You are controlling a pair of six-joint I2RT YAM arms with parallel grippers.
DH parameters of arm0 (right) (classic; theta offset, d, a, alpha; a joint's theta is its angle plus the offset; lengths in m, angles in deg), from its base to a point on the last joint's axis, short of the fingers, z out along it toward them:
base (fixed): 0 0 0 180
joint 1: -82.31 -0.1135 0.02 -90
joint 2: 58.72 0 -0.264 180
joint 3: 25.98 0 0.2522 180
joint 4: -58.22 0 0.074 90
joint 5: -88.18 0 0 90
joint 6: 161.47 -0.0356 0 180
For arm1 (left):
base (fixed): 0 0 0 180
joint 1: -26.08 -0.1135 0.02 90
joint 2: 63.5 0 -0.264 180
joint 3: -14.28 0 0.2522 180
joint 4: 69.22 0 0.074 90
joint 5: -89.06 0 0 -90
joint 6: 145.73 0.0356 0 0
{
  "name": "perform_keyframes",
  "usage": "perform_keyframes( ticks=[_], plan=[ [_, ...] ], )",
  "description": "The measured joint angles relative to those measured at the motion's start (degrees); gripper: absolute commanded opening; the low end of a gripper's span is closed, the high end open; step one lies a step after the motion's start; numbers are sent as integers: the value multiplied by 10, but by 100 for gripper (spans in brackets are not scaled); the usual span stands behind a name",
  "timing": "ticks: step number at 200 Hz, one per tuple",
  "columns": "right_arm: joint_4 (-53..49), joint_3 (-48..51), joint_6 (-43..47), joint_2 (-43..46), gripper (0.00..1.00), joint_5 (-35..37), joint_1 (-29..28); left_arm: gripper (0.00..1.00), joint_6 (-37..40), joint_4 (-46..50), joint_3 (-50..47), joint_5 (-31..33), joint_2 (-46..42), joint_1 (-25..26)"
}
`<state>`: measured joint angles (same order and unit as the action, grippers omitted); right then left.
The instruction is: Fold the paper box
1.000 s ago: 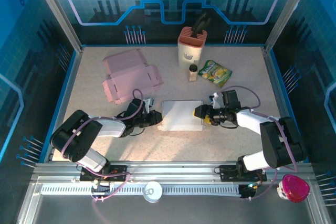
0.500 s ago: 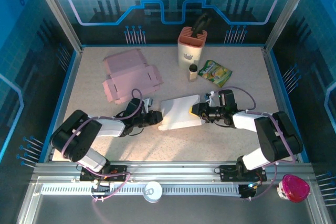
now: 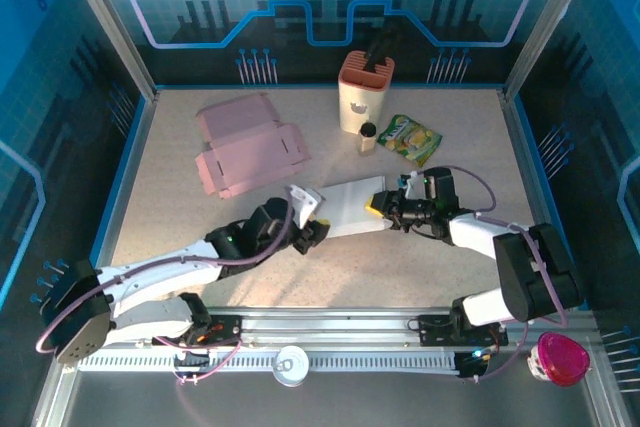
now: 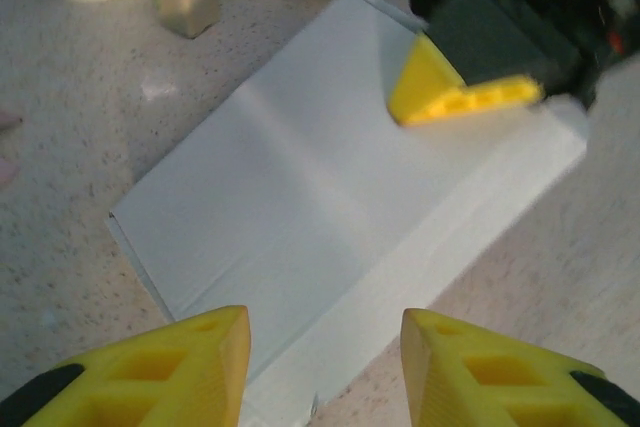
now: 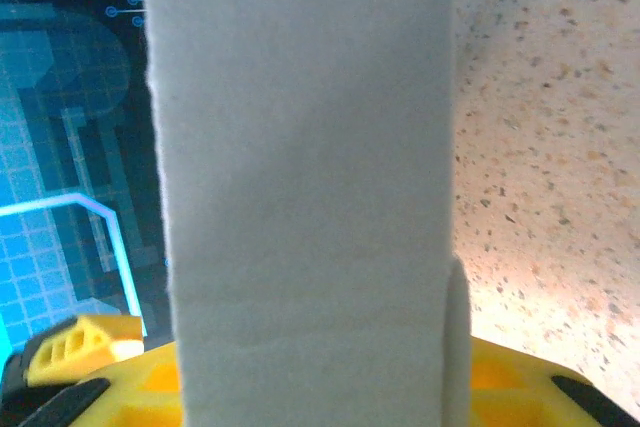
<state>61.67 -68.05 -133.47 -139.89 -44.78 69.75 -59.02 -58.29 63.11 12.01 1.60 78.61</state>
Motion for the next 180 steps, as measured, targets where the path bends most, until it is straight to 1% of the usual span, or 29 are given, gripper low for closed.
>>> perform_keyframes(
  ticks=[3, 5, 8, 23, 37, 62, 90, 127, 180],
  plan=[
    [-5, -1, -3, 2, 36, -1, 2, 45, 12, 2, 0, 10, 3, 9],
    [-9, -1, -4, 3, 35, -1, 3, 50, 21, 4, 1, 17, 5, 15],
    [-14, -2, -6, 5, 35, -2, 3, 52, 35, 6, 2, 26, 10, 22],
    [-42, -7, -13, 16, 33, -9, 9, 53, 96, 8, 3, 68, 40, 55],
    [-64, -11, -17, 28, 33, -12, 15, 54, 145, 5, 4, 102, 74, 74],
    [-99, -17, -23, 45, 31, -21, 31, 56, 213, -7, 4, 148, 120, 89],
    [-127, -22, -26, 47, 30, -28, 42, 58, 264, -28, 16, 189, 149, 94],
    [-147, -23, -32, 47, 29, -41, 50, 58, 307, -56, 30, 214, 183, 97],
    [-151, -24, -51, 47, 27, -58, 59, 59, 346, -79, 31, 221, 221, 100]
  ],
)
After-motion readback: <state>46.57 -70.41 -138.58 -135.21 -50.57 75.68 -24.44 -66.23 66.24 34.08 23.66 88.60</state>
